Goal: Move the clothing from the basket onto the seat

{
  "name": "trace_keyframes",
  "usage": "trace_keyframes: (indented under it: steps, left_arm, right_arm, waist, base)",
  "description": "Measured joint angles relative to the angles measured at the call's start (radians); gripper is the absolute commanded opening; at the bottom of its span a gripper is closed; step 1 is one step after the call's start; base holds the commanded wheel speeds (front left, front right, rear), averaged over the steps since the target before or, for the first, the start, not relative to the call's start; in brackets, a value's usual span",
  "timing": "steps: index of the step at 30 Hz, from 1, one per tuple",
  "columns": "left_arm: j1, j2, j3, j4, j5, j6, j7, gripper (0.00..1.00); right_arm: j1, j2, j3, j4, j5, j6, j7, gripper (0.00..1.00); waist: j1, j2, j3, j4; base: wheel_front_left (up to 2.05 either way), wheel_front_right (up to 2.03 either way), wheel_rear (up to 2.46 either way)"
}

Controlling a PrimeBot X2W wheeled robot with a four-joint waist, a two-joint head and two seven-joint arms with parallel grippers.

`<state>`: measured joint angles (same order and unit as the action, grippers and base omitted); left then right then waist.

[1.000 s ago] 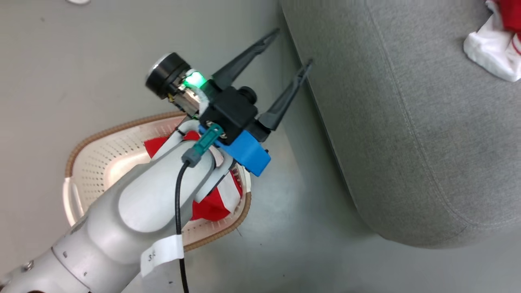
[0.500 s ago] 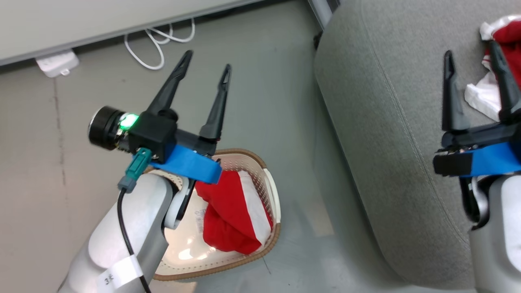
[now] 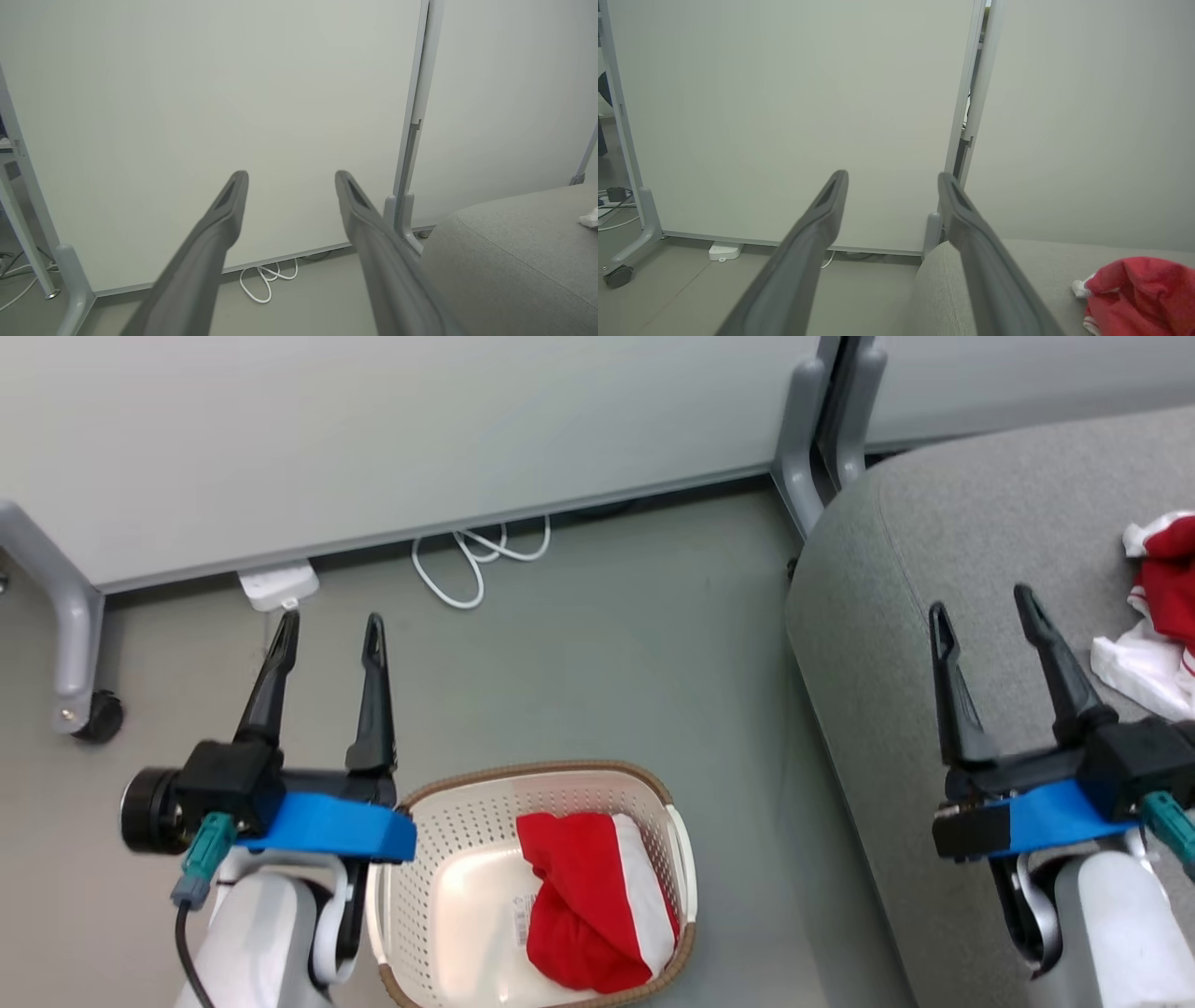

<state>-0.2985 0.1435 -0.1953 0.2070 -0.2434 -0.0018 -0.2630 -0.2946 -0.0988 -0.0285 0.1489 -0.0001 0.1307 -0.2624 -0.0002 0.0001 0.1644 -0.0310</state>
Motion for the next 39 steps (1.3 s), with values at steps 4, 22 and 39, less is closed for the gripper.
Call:
trace_keyframes:
  steps: [4, 22, 39]
  left_arm:
    - [0.068, -0.025, 0.061, -0.012, 0.036, -0.032, 0.000, 1.00]
    - [0.205, -0.086, 0.155, 0.038, 0.115, -0.102, 0.000, 1.00]
    - [0.218, -0.091, 0.168, 0.054, 0.131, -0.114, 0.000, 1.00]
  right_arm:
    - [0.053, 0.005, -0.007, 0.006, 0.004, 0.000, 0.000, 1.00]
    - [0.240, 0.038, -0.010, 0.035, 0.028, 0.000, 0.000, 1.00]
    - [0.257, 0.046, -0.005, 0.043, 0.030, 0.000, 0.000, 1.00]
  waist:
    - [0.0000, 0.0000, -0.043, 0.018]
    - [0.0001, 0.0000, -0.147, 0.063]
    - [0.0002, 0.0000, -0.157, 0.063]
  base:
    - [0.00, 0.00, 0.00]
    - [0.00, 0.00, 0.00]
    - [0.00, 0.00, 0.00]
